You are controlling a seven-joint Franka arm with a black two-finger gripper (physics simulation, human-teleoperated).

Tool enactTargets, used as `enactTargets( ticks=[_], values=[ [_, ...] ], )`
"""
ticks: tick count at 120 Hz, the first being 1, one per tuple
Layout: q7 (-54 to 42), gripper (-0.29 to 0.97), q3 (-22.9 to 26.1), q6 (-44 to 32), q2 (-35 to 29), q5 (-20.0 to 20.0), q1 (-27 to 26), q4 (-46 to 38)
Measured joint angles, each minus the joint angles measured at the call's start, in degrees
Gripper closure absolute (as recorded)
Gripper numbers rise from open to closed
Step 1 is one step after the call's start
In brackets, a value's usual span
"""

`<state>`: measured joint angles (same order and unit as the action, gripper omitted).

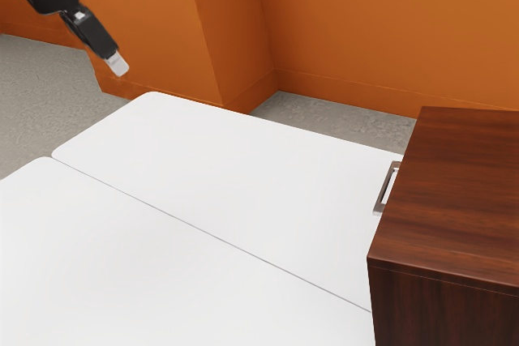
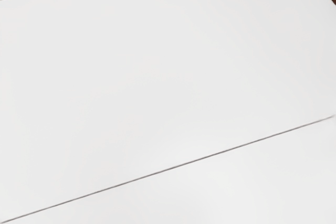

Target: Pull the drawer handle with one arm to open the drawer

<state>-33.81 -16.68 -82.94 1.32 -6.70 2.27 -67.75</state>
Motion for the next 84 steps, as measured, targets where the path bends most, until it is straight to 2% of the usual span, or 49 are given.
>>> enactTargets(
  ticks=[16,26,34,46,51,60,66,71,84],
  values=[
    [-2.0,0.0,1.7,0.3,-1.9,-0.4,-2.3,0.4],
    [-10.4,0.0,2.0,0.9,-1.9,-0.6,-4.3,-1.1],
    [-17.6,0.0,2.5,1.2,-1.1,2.2,-5.6,-2.8],
    [-29.9,0.0,2.7,1.4,0.5,3.3,-8.0,-3.2],
    [-34.7,0.0,3.4,1.4,5.3,6.0,-8.6,0.0],
    [-42.5,0.0,5.0,1.2,10.8,10.7,-17.3,3.7],
    [-47.2,0.0,5.4,1.2,12.0,12.3,-19.8,4.2],
    [-50.9,0.0,5.6,1.1,12.5,11.5,-19.9,4.2],
    [-60.3,0.0,5.5,1.1,12.9,4.5,-14.6,4.0]
  ],
)
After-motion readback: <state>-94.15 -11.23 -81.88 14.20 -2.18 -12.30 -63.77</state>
